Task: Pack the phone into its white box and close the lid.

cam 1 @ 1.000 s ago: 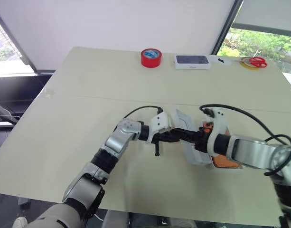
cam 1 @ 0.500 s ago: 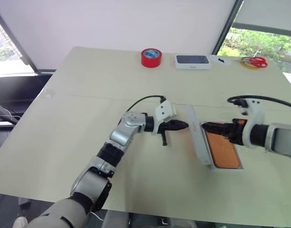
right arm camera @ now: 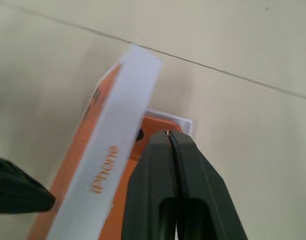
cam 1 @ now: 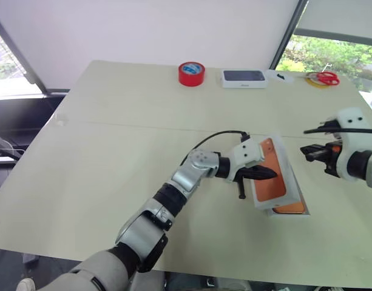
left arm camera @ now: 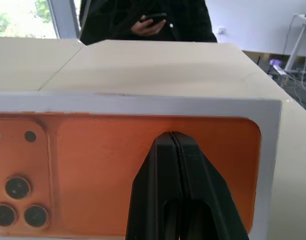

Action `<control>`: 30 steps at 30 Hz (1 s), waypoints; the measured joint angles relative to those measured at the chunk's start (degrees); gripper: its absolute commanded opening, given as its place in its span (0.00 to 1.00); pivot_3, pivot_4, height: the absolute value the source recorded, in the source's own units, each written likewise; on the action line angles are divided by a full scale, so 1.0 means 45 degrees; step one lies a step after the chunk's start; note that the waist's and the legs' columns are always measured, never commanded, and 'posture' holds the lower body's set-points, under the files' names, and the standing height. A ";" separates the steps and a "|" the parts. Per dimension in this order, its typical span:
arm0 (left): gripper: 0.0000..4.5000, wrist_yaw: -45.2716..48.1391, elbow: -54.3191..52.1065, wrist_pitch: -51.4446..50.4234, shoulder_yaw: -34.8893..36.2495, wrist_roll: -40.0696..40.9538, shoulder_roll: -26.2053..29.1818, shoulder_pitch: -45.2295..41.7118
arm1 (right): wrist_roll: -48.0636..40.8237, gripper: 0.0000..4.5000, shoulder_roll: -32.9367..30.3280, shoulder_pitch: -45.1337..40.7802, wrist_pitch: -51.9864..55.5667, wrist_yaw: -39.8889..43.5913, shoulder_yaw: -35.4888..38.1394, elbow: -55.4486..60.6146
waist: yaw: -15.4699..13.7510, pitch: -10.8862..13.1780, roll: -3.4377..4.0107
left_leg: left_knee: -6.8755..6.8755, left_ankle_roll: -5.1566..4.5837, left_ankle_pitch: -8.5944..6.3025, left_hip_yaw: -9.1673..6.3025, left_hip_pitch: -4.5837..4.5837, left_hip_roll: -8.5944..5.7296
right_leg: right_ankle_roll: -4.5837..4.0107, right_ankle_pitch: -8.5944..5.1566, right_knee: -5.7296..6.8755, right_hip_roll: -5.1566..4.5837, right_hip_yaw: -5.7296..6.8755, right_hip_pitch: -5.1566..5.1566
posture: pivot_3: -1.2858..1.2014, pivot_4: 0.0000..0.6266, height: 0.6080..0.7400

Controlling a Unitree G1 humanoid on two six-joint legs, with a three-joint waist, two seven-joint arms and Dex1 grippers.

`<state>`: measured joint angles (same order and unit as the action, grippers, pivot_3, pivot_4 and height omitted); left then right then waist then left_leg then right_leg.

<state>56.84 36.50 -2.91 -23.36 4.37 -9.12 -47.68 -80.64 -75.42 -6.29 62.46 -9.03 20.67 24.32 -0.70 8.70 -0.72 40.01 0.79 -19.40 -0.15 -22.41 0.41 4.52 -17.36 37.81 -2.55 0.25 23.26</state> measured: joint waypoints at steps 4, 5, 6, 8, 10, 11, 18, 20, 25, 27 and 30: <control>0.00 -0.0361 0.0162 -0.0211 0.0557 0.0138 0.0023 -0.0073 | 0.3055 0.02 -0.0210 0.1098 -0.0359 0.1285 -0.0506 0.0970 | -0.0024 0.0001 -0.0001 | 0.0001 0.0000 0.0000 -0.0002 -0.0005 -0.0001 | 0.0000 0.0000 0.0000 -0.0001 0.0000 0.0001 | 0.52 0.24 0.88; 0.00 -0.0461 0.0116 -0.0377 0.0770 0.0212 0.0051 -0.0135 | 0.3734 0.02 -0.0212 0.1343 -0.0426 0.1581 -0.0687 0.1118 | -0.0035 0.0000 0.0000 | 0.0001 0.0000 0.0000 -0.0001 -0.0006 -0.0002 | 0.0000 0.0000 -0.0001 -0.0003 0.0000 0.0001 | 0.52 0.24 0.88; 0.00 -0.0520 0.0005 -0.0602 0.0918 0.0262 0.0156 -0.0208 | 0.4472 0.02 -0.0211 0.1583 -0.0626 0.1833 -0.0901 0.1222 | -0.0036 0.0001 -0.0002 | 0.0001 0.0001 0.0000 -0.0002 -0.0006 -0.0004 | 0.0001 0.0000 -0.0001 -0.0004 0.0000 0.0001 | 0.52 0.24 0.88; 0.00 -0.0615 -0.0418 -0.1054 0.1151 0.0294 0.0594 -0.0276 | 0.5807 0.02 -0.0170 0.2000 -0.0975 0.2256 -0.1227 0.1291 | -0.0026 0.0001 -0.0001 | 0.0001 0.0001 0.0000 -0.0002 -0.0002 -0.0005 | 0.0001 0.0000 0.0002 -0.0003 0.0001 0.0002 | 0.52 0.24 0.88; 0.00 -0.0688 -0.0850 -0.1635 0.1416 0.0305 0.1068 -0.0276 | 0.6854 0.02 0.0059 0.2272 -0.1291 0.2629 -0.1483 0.1282 | -0.0003 0.0001 -0.0001 | 0.0001 0.0002 0.0001 -0.0002 0.0002 -0.0002 | 0.0000 0.0000 0.0007 0.0002 0.0000 0.0002 | 0.52 0.24 0.88; 0.00 -0.0727 -0.1005 -0.1859 0.1470 0.0290 0.1288 -0.0272 | 0.7239 0.02 0.0235 0.2316 -0.1359 0.2795 -0.1593 0.1274 | -0.0003 0.0000 0.0001 | 0.0002 0.0002 0.0001 -0.0001 0.0007 -0.0003 | 0.0000 0.0000 0.0014 0.0003 0.0000 0.0001 | 0.52 0.24 0.88; 0.00 -0.0914 -0.1138 -0.2591 0.0852 -0.0342 0.1750 -0.0029 | 0.9220 0.02 0.1413 0.2091 -0.1610 0.3753 -0.2006 0.1232 | -0.0058 -0.0001 0.0002 | 0.0006 0.0005 0.0002 -0.0004 0.0002 -0.0020 | 0.0001 0.0000 0.0016 -0.0006 0.0000 0.0000 | 0.52 0.24 0.88; 0.00 -0.0881 -0.1109 -0.2658 0.0633 -0.0474 0.1650 -0.0030 | 0.9588 0.02 0.1675 0.1971 -0.1595 0.3993 -0.2064 0.1208 | -0.0048 -0.0002 0.0003 | 0.0007 0.0005 0.0003 -0.0004 0.0002 -0.0023 | 0.0001 0.0000 0.0017 -0.0011 0.0000 0.0000 | 0.52 0.24 0.88; 0.00 -0.0457 -0.0731 -0.2674 -0.0076 -0.0681 0.1181 -0.0066 | 1.0397 0.02 0.2306 0.1682 -0.1442 0.4614 -0.2377 0.1153 | -0.0025 -0.0002 0.0003 | 0.0007 0.0005 0.0003 -0.0004 0.0005 -0.0023 | 0.0001 0.0000 0.0019 -0.0007 0.0000 0.0001 | 0.52 0.24 0.88; 0.00 -0.0260 -0.0581 -0.2621 -0.0300 -0.0853 0.1148 -0.0075 | 1.0635 0.02 0.2593 0.1651 -0.1345 0.4830 -0.2460 0.1165 | -0.0015 -0.0002 0.0004 | 0.0007 0.0005 0.0003 -0.0004 0.0006 -0.0024 | 0.0001 0.0000 0.0020 -0.0007 0.0000 0.0001 | 0.52 0.24 0.88; 0.00 -0.0014 -0.0378 -0.2543 -0.0598 -0.0998 0.1116 -0.0085 | 1.0972 0.02 0.2830 0.1623 -0.1175 0.5091 -0.2510 0.1185 | -0.0011 -0.0004 0.0007 | 0.0007 0.0005 0.0003 -0.0004 0.0012 -0.0023 | 0.0001 0.0000 0.0029 -0.0006 -0.0001 0.0001 | 0.52 0.24 0.88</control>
<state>56.78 34.80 -14.35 -26.05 -0.12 -4.10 -48.06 -31.27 -62.69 1.01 57.18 13.88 9.37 29.65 -0.75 8.68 -0.69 40.04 0.81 -19.39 -0.17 -22.36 0.31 4.52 -17.36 37.93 -2.58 0.25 23.26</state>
